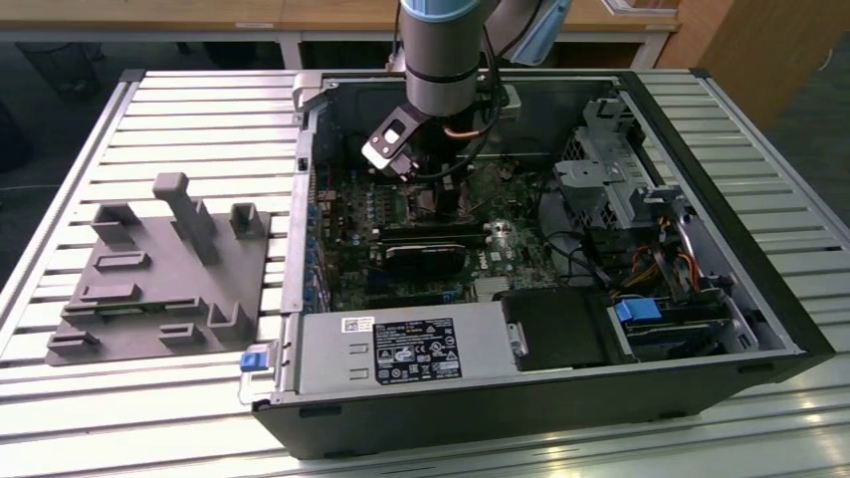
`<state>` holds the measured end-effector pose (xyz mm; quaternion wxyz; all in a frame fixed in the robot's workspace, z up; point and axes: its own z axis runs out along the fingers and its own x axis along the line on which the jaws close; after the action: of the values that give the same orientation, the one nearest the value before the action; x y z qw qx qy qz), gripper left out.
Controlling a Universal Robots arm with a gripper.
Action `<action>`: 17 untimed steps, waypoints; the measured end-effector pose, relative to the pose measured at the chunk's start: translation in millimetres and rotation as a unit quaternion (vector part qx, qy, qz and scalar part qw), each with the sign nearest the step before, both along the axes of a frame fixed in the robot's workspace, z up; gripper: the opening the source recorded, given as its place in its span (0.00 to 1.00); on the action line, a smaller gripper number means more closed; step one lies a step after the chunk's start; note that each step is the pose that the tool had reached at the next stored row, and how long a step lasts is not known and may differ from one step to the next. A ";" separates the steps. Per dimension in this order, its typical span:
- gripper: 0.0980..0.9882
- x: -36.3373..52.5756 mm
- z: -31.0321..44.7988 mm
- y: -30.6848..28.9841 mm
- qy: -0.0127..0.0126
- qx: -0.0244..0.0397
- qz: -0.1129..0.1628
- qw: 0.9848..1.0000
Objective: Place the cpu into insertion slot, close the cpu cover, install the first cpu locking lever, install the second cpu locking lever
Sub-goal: 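Place the cpu into insertion slot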
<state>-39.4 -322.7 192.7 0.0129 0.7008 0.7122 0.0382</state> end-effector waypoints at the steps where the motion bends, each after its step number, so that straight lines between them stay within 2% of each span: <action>1: 0.58 0.0 -0.1 0.0 0.000 0.001 0.000 1.000; 6: 0.58 0.0 0.5 0.0 0.000 0.002 0.000 1.000; 17: 0.58 0.0 10.5 0.0 0.000 0.002 0.000 1.000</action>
<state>-39.4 -322.7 203.1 0.0109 0.7009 0.7121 0.0395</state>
